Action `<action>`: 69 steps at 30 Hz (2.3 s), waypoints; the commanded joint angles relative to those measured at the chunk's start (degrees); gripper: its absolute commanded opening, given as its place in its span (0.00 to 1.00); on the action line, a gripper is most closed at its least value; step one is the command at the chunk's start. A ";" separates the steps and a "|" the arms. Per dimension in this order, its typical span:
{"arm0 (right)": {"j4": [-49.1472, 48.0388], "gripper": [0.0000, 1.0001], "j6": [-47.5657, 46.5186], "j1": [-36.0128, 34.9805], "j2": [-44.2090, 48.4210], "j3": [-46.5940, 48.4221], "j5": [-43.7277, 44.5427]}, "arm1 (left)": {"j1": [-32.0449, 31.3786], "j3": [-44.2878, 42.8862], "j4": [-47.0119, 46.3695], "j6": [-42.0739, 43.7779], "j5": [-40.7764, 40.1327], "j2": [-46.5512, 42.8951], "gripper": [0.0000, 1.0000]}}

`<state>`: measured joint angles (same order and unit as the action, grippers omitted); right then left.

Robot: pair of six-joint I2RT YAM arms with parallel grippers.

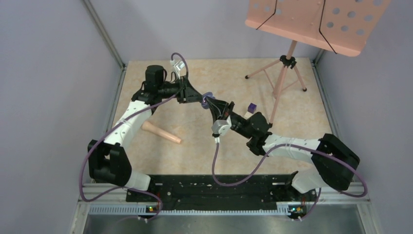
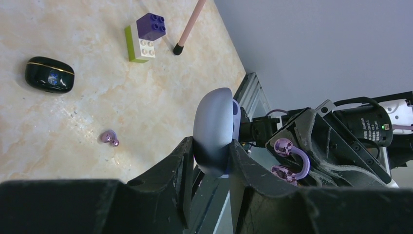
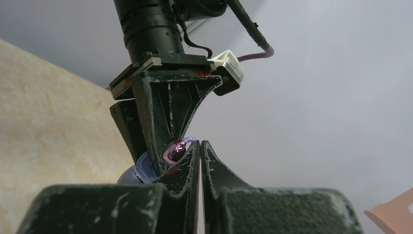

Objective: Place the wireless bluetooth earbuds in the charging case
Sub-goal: Place the earbud in the charging case.

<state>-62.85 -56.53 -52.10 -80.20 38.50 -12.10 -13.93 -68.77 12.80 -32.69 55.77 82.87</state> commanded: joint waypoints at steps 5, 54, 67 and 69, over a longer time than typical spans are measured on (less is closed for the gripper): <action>-6.41 0.00 -2.27 -1.76 -2.16 -0.62 -0.32 | 0.62 -0.01 -5.65 -2.65 2.64 -2.03 0.00; -2.19 0.00 -8.41 -1.70 -3.86 -1.89 3.85 | 1.36 1.95 -11.42 -4.82 6.17 -2.71 0.00; 15.19 0.01 2.58 -1.73 4.00 2.39 0.28 | 1.37 1.80 -6.81 -1.20 4.00 -1.53 0.00; 17.37 0.02 3.78 -1.72 5.08 2.92 -0.28 | 1.37 1.89 -5.98 -0.46 3.63 -1.52 0.00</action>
<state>-51.81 -57.63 -53.21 -78.35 38.11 -10.28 -12.73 -66.46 6.92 -34.92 59.29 82.21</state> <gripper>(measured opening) 0.011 0.337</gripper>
